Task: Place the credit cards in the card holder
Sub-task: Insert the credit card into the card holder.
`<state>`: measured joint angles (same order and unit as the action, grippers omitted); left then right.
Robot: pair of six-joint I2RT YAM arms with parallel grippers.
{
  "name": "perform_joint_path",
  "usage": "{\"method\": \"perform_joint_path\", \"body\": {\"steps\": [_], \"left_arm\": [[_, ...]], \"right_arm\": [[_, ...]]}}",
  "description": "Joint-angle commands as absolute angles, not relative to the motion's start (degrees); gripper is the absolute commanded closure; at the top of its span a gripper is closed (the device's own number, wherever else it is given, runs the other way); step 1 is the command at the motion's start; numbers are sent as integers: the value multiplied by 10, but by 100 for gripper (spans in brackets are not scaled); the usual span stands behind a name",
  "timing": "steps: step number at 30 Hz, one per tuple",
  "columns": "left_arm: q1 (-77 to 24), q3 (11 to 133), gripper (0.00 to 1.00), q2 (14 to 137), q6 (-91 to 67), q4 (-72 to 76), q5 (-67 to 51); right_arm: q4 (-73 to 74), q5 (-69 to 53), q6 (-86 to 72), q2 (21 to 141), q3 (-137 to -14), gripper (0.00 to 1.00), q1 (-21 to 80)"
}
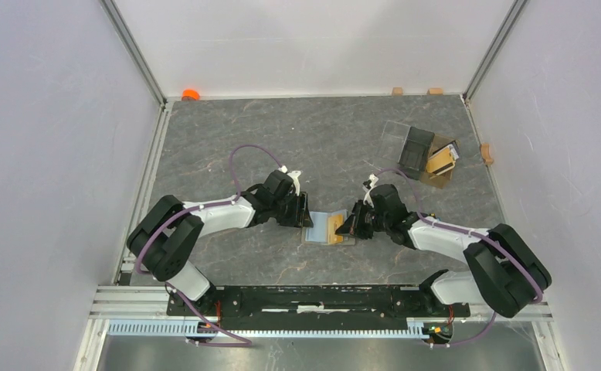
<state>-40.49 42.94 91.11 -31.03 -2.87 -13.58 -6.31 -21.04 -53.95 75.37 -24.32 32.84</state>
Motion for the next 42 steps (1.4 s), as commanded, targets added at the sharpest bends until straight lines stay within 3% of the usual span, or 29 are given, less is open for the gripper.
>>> {"method": "perform_joint_path", "body": {"steps": [1,42], "left_arm": [[-410,436,47,926,-283,-44,-121],[-410,443,63,947,-268,-87,-81]], "right_arm": [[-98,-223,-545,768,-239,100,326],[-138,-187,-512,831,-240,100,324]]}}
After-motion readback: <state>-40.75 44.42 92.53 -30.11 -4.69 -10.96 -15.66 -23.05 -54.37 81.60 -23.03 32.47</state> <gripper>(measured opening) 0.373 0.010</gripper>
